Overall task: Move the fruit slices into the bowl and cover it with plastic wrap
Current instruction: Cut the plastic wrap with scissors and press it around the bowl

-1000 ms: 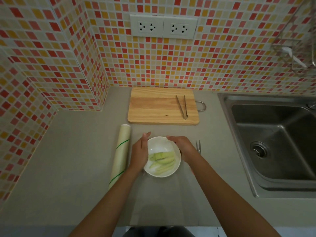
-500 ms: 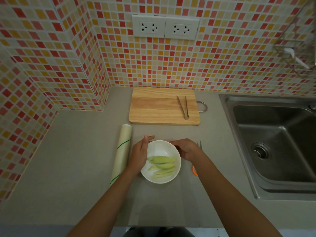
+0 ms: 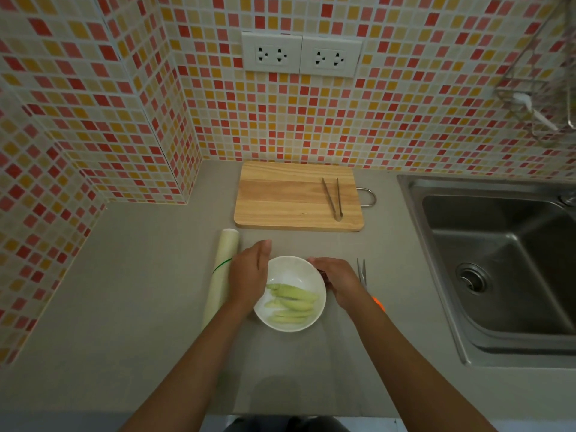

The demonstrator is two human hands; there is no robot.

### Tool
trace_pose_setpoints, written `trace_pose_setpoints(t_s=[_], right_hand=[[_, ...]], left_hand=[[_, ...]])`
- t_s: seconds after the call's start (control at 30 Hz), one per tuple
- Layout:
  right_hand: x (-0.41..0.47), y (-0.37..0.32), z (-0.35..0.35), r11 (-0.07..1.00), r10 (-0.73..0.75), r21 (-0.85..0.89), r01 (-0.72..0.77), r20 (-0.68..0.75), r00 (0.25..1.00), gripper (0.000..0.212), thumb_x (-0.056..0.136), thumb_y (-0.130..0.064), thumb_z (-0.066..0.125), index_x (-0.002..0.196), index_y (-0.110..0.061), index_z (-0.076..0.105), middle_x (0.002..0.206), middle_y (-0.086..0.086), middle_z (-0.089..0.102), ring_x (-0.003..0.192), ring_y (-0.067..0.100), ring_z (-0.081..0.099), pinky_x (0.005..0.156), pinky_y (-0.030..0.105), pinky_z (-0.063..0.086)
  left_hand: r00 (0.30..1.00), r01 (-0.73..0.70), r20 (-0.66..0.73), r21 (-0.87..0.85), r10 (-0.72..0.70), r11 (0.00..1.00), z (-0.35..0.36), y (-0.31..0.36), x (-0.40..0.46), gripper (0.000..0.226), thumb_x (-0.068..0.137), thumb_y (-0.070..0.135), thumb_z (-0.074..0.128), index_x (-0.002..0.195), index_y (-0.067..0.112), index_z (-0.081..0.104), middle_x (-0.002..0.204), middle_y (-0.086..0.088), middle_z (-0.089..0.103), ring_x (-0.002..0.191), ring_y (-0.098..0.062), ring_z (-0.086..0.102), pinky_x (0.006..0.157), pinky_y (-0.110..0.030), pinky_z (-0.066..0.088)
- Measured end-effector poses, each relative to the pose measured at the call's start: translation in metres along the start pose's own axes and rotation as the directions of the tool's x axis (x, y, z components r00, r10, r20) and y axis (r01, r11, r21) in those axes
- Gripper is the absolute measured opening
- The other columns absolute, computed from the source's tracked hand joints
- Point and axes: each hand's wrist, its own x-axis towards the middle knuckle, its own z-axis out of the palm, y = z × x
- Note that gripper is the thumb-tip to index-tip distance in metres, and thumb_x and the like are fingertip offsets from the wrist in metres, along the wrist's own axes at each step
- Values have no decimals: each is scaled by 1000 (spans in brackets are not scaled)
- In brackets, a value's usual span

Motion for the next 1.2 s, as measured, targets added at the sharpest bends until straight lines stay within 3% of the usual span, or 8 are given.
trace_pose_setpoints(t_s=[0.1, 0.17, 0.23, 0.47, 0.67, 0.8, 1.03, 1.2], right_hand=[[3, -2, 5, 996, -2, -89, -2, -45, 999, 27, 85, -20, 67, 72, 3, 69, 65, 10, 61, 60, 21, 52, 58, 26, 39], [7, -2, 7, 989, 1, -149, -13, -80, 997, 34, 89, -22, 63, 57, -10, 63, 48, 0, 57, 49, 14, 48, 46, 21, 35], [10, -2, 11, 979, 3, -204, -21, -88, 996, 38, 91, -22, 61, 54, -11, 58, 51, 2, 55, 49, 13, 47, 46, 22, 35], [13, -1, 14, 968, -11, -249, 5, -24, 1000, 30, 91, -29, 61, 79, -3, 68, 77, 13, 61, 64, 17, 55, 53, 24, 39], [17, 3, 15, 953, -14, -303, 24, 33, 999, 37, 91, -33, 60, 72, -3, 66, 75, 9, 63, 58, 12, 57, 51, 20, 43], [21, 6, 14, 914, -143, -388, 116, -40, 989, 29, 84, -32, 70, 78, -5, 62, 80, 6, 62, 77, 16, 59, 68, 26, 43], [16, 11, 6, 881, -249, -445, 159, -152, 956, 28, 73, -24, 79, 69, -18, 52, 65, -8, 57, 59, 6, 53, 45, 12, 38], [13, 18, 3, 795, -320, -560, 231, -65, 945, 6, 78, -5, 62, 82, -8, 60, 67, 8, 63, 64, 21, 56, 54, 28, 41]], left_hand=[[967, 38, -248, -64, -53, 997, -6, 1, -27, 59, 95, 54, 26, 115, 16, 66, 103, 3, 72, 97, -9, 64, 88, -27, 49], [959, 147, -214, -193, -187, 970, -1, 0, -47, 54, 99, 48, 27, 128, 17, 59, 123, 3, 66, 114, -10, 59, 101, -30, 45], [960, 216, -130, -211, -246, 953, 9, -1, -60, 47, 102, 38, 28, 131, 14, 57, 128, -1, 63, 120, -15, 56, 106, -36, 43], [964, 208, -109, -258, -242, 944, 12, -2, -51, 39, 104, 28, 30, 109, 13, 66, 104, -2, 70, 99, -18, 64, 93, -37, 51], [955, 236, -83, -367, -285, 900, 11, -12, -51, 40, 104, 28, 29, 105, 17, 68, 100, -1, 72, 97, -18, 66, 90, -36, 52], [951, 257, -60, -388, -303, 885, 11, -16, -50, 40, 104, 31, 30, 100, 23, 68, 96, 3, 72, 94, -14, 67, 87, -34, 53], [961, 248, -25, -355, -274, 901, 11, -17, -46, 38, 102, 32, 32, 92, 32, 69, 95, 9, 73, 93, -9, 67, 86, -32, 53], [965, 237, -20, -363, -262, 901, 12, -16, -46, 39, 102, 31, 32, 96, 29, 70, 96, 8, 74, 94, -8, 67, 85, -29, 52]])
